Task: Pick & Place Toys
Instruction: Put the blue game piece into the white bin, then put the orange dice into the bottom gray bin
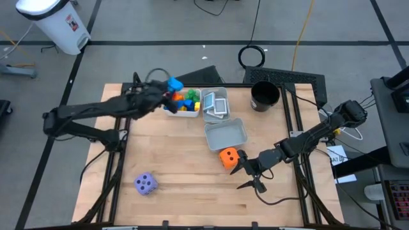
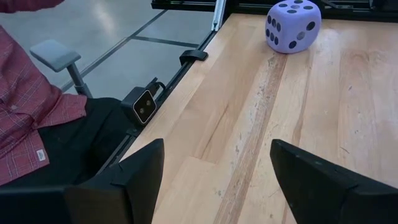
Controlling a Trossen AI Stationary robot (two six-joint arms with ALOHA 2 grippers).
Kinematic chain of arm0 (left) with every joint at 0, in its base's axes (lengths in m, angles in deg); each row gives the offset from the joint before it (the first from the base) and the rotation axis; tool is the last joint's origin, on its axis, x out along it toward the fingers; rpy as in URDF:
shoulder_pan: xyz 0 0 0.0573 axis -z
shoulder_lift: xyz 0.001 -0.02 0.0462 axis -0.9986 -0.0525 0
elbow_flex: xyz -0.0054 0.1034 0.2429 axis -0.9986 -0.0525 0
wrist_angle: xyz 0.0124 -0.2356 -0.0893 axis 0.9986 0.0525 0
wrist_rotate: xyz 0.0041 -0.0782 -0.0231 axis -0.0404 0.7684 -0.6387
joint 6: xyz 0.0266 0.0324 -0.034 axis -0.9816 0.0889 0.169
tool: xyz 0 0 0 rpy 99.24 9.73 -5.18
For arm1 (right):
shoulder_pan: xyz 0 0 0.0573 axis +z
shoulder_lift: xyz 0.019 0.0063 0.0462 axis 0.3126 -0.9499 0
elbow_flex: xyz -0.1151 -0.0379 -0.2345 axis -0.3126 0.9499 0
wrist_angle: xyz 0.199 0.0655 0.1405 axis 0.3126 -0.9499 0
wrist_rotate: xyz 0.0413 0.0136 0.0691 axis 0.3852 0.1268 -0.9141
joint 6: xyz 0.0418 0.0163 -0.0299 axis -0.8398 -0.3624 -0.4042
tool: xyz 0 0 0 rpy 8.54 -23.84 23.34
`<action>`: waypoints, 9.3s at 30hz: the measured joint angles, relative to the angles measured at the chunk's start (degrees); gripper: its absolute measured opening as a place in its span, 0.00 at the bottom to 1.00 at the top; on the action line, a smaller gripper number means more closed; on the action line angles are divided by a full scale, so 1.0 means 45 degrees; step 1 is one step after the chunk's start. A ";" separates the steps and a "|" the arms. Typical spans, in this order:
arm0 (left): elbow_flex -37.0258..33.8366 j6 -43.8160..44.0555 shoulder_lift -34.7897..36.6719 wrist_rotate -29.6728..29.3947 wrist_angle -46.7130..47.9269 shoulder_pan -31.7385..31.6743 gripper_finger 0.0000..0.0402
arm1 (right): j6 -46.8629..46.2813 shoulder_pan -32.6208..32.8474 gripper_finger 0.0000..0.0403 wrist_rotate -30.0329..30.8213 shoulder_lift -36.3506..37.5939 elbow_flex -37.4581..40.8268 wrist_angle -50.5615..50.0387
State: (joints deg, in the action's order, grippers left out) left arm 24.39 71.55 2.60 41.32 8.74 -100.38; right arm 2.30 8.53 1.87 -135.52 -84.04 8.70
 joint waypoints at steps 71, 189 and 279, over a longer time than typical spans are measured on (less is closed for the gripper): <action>-0.6048 -0.2608 0.1519 0.4299 -0.9373 0.5023 0.74 | -0.0200 -0.0033 0.67 0.0361 -0.0112 0.0000 0.0038; 0.5678 -0.4008 -0.7387 0.6349 0.5611 -0.5391 0.41 | 0.4473 -0.8922 0.67 -0.0421 0.1020 0.0000 -0.0845; -0.7007 -0.2306 0.2704 1.1969 -0.9158 -0.1609 0.80 | 0.2992 -0.0840 0.84 0.6290 -0.5229 -0.4789 -0.8990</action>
State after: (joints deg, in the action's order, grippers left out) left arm -7.14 61.17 14.77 95.18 -32.47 -107.62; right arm 15.77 4.75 30.17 -159.05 -105.59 -31.75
